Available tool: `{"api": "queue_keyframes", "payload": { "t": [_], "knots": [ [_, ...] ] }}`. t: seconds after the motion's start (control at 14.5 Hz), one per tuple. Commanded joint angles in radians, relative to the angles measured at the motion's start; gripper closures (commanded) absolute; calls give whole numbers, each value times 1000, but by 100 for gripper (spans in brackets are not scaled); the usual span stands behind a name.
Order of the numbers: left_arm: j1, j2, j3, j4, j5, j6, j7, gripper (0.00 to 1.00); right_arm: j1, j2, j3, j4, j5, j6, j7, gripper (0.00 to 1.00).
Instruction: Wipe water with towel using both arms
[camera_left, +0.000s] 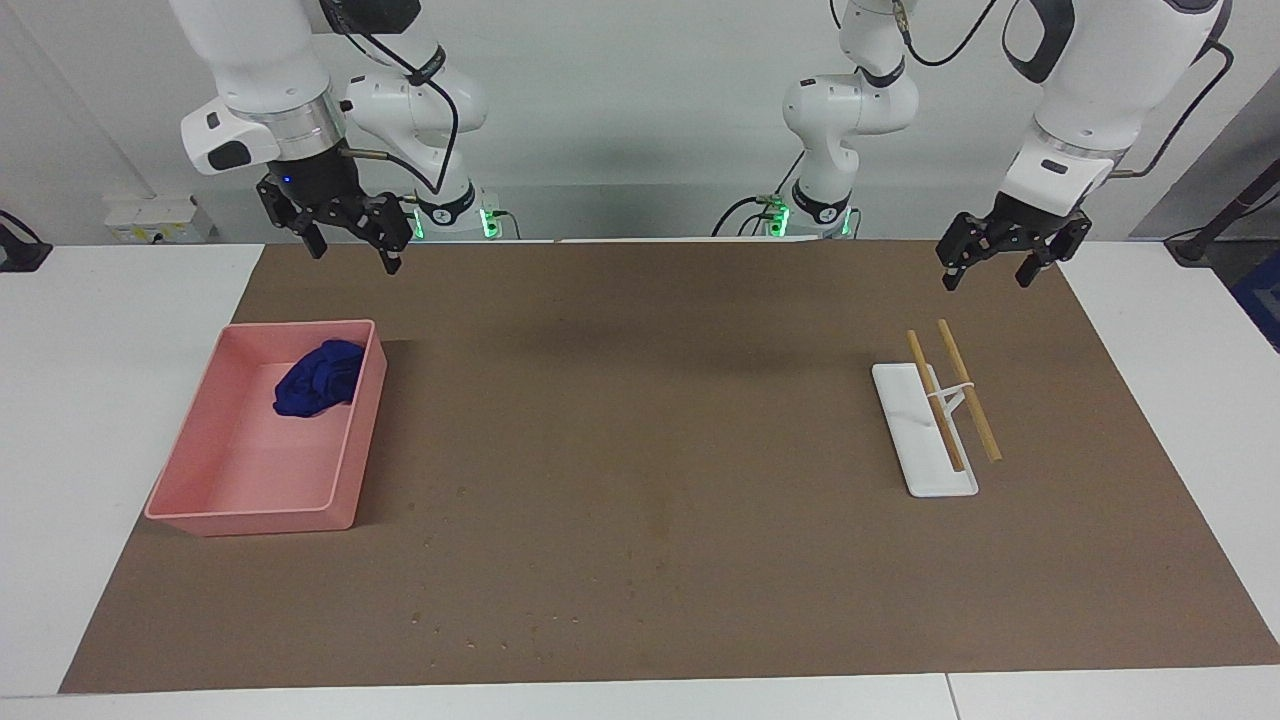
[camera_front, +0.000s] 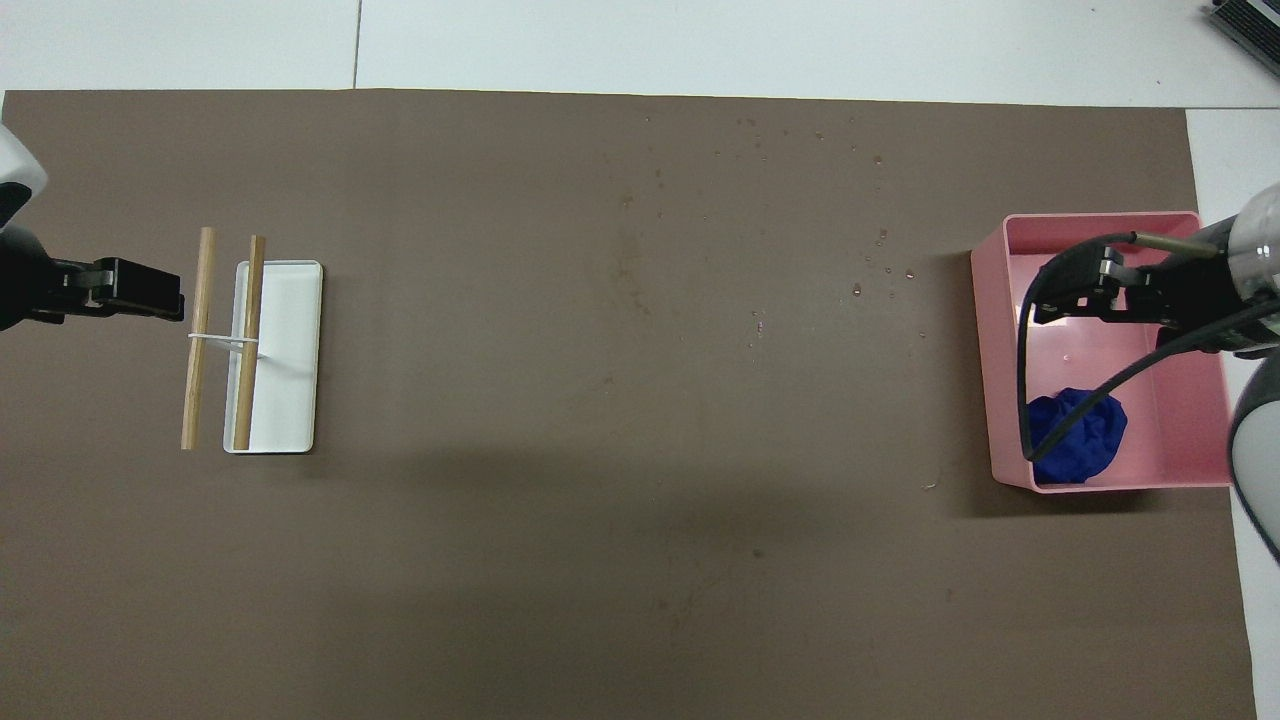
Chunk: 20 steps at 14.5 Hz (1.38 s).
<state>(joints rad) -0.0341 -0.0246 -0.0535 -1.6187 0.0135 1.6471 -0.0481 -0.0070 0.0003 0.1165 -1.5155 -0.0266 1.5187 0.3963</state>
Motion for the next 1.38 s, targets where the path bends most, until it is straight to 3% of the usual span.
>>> {"api": "queue_keyframes", "payload": {
  "t": [0.0, 0.35, 1.31],
  "knots": [
    [-4, -17, 6, -4, 20, -18, 4, 0, -19, -2, 5, 6, 7, -20, -45, 0],
    [-4, -18, 6, -4, 20, -18, 4, 0, -21, -22, 3, -35, 8, -3, -192, 0],
    [-4, -18, 8, -6, 20, -13, 5, 0, -21, -25, 2, -42, 8, -12, -192, 0]
  ]
}}
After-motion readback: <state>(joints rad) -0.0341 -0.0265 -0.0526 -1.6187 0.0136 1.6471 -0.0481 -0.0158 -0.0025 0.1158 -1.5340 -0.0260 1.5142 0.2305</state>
